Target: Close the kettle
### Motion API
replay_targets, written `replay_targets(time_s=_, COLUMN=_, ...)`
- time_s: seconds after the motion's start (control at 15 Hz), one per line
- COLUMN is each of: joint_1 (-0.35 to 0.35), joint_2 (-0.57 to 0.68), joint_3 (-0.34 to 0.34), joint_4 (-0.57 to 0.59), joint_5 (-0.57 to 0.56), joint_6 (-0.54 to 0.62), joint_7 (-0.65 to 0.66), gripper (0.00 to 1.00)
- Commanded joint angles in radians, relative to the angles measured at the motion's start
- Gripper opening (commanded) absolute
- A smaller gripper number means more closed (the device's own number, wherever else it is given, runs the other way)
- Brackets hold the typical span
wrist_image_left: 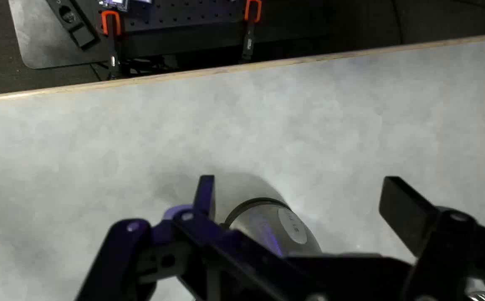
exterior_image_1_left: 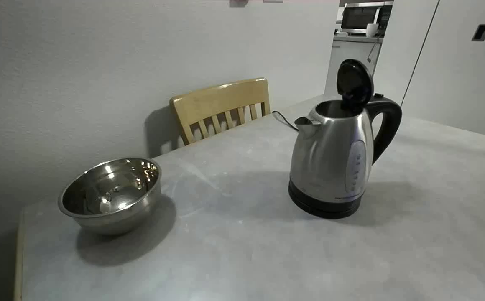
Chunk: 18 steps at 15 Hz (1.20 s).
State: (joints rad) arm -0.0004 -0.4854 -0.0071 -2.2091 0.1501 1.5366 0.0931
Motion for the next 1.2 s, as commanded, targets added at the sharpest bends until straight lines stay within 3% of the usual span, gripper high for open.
replay_targets(time_s=0.0, joint_1=-0.007, joint_2=0.001, joint_3=0.006, joint_4=0.003, joint_5=0.002, joint_6=-0.003, joint_7=-0.003, gripper=1.00)
replay_targets(time_s=0.47, joint_1=-0.020, joint_2=0.039, joint_3=-0.005, joint_4=0.021, joint_5=0.011, joint_6=0.041, joint_7=0.012, gripper=1.00)
replay_targets(time_s=0.8, joint_1=-0.038, joint_2=0.180, joint_3=-0.070, joint_4=0.072, joint_5=0.134, joint_6=0.140, joint_7=0.028, gripper=1.00)
replay_targets(time_s=1.13, joint_1=-0.046, joint_2=0.361, joint_3=-0.121, joint_4=0.158, joint_5=0.282, joint_6=0.140, joint_7=0.012, gripper=1.00)
